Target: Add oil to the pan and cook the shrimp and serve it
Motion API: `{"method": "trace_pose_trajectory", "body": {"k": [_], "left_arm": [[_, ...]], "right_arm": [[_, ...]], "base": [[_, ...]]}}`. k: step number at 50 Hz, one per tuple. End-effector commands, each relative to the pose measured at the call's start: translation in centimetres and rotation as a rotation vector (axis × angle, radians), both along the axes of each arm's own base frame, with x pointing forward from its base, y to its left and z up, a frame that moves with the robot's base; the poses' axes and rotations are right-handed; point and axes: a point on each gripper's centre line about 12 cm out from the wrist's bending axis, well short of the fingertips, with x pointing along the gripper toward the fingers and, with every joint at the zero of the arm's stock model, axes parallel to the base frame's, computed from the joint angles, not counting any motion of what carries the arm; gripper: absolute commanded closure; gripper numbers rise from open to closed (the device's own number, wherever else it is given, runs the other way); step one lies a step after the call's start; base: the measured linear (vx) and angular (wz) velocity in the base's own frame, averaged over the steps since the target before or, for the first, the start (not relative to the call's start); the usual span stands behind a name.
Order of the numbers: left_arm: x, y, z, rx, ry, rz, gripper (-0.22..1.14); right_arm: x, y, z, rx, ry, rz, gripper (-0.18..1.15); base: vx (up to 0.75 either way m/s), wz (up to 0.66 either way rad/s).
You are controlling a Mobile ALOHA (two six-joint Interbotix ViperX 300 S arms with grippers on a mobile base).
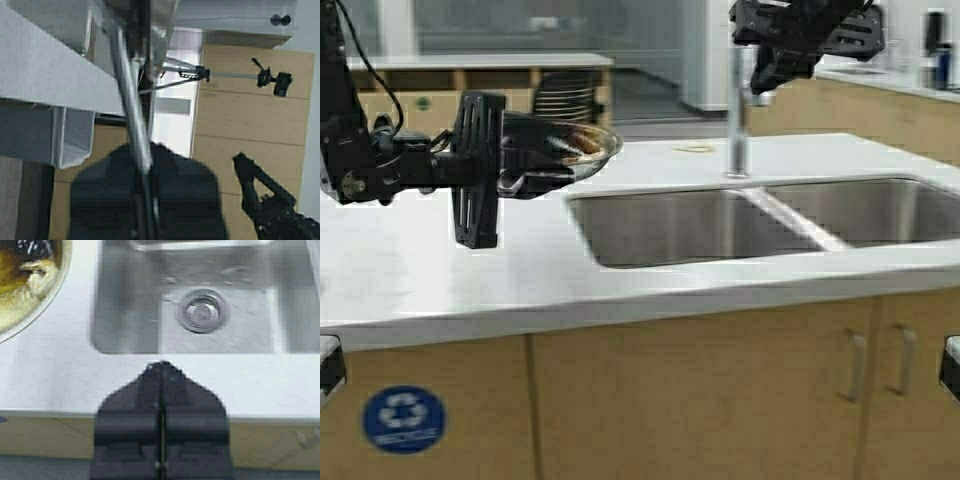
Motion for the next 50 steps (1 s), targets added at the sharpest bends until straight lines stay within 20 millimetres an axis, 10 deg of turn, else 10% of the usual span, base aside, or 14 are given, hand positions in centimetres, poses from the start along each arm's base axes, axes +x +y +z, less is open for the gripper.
{"method": "trace_pose_trajectory", "body": {"k": [1,50], "left_arm": [[0.4,0.0,3.2,-0.035,-0.139,0.002,0.88],[-2.8,2.7,7.6,0.124,-0.148,0.147,0.88]], "right_arm": [[-0.1,0.4,1.2,0.016,-0.038,0.01,0.91],[-0.3,0.6,1.5,0.022,-0.04,0.017,0.91]], "base": [[0.06,0.43],[0.04,0.27]]}}
